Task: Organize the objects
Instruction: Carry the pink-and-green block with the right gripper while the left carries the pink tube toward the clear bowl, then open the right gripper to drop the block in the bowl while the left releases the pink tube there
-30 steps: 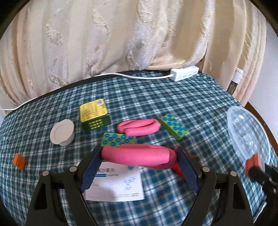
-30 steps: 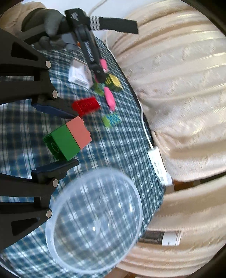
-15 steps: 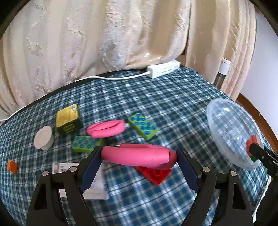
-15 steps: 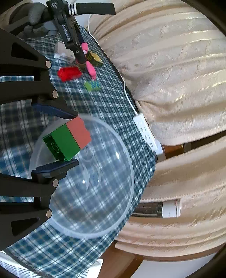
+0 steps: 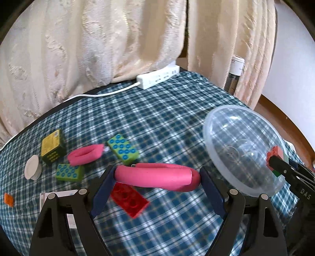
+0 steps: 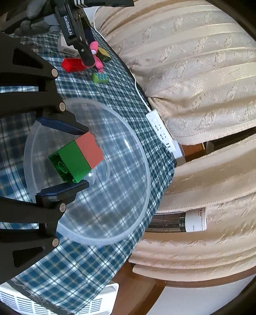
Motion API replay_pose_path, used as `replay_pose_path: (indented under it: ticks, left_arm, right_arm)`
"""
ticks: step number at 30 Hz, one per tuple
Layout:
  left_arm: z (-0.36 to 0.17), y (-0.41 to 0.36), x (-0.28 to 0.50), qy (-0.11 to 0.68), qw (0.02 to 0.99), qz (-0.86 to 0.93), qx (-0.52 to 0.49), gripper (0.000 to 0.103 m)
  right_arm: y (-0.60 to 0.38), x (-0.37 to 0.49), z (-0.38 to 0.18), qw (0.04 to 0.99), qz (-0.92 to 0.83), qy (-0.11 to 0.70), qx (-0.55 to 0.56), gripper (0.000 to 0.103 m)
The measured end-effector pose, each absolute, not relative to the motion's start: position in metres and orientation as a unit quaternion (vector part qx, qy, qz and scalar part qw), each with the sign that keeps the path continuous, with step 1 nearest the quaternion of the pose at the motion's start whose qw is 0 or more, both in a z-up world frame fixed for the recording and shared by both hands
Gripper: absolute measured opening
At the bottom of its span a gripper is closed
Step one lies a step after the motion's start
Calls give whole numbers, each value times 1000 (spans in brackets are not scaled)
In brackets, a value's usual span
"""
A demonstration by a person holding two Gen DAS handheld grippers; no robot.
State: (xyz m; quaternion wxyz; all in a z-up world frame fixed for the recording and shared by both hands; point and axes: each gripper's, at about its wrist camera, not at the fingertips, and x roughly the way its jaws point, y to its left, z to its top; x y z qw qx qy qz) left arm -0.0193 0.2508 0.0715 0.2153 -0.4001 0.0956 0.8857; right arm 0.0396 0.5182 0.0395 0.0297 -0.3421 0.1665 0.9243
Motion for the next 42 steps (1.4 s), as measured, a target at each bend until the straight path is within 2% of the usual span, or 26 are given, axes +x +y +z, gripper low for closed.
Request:
replay_pose_path:
  ticks: [27, 35, 42]
  left_arm:
    - [64, 347, -5, 126, 299, 850, -414, 87]
    - [68, 345, -5, 103, 318, 848, -411, 87]
    - [65, 345, -5, 45, 396, 818, -414, 87]
  right_arm:
    - [564, 45, 35, 60, 926, 188, -321, 52]
    - [565, 46, 36, 60, 926, 195, -317, 54]
    - [565, 47, 37, 62, 926, 197, -316, 54]
